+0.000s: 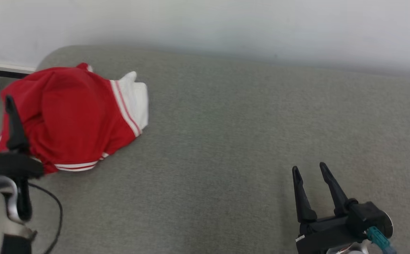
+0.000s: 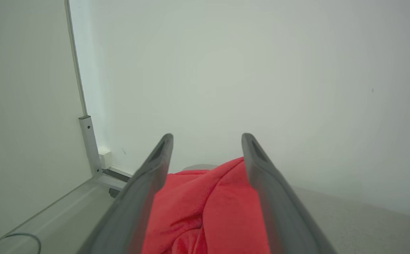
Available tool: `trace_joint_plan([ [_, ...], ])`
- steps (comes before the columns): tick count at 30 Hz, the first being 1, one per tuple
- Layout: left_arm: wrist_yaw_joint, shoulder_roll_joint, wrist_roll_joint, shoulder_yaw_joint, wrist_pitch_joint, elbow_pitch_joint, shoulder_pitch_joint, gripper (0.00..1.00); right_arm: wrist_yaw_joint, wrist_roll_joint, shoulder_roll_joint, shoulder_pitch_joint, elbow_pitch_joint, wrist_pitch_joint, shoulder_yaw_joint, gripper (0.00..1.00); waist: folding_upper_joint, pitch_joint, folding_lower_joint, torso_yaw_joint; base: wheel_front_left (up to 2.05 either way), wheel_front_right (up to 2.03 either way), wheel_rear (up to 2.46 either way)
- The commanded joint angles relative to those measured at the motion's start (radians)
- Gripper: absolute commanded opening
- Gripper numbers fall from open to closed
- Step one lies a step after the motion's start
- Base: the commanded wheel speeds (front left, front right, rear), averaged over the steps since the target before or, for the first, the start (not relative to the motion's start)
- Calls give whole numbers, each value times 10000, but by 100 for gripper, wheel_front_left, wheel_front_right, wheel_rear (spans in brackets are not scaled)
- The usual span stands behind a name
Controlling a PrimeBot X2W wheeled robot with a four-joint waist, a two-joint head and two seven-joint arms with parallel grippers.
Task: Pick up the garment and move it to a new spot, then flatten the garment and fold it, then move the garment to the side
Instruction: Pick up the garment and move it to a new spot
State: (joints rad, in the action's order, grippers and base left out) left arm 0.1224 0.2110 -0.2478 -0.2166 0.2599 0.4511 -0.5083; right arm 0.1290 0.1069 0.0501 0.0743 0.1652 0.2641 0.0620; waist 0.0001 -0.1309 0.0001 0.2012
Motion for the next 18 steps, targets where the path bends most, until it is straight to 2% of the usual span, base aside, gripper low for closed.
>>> trace_joint_plan([
  [1,22,109,-202,27,-157,233,-390,100,34,71,2,165,-68,13,-22,100,-1,-1013,-1,-1142,0,0,0],
  [9,69,1772,-1042,898,-1613,1521,-2297,100,34,259,0,597,-162,13,111,100,-1,-1705,-1,-2026,0,0,0],
  [12,63,2202,-1567,1265,-2383,1978,-2721,100,34,345,-1,696,-180,12,46,100,-1,-1878,-1,-2287,0,0,0],
  [13,64,2573,-1666,1538,-2894,2280,-2900,100,34,369,-3,749,-180,11,39,100,-1,-1970,-1,-2432,0,0,0],
  [18,66,3117,-1856,1738,-4093,3222,-3191,100,34,442,-1,812,-182,12,9,100,-1,-2120,-1,-2717,0,0,0],
])
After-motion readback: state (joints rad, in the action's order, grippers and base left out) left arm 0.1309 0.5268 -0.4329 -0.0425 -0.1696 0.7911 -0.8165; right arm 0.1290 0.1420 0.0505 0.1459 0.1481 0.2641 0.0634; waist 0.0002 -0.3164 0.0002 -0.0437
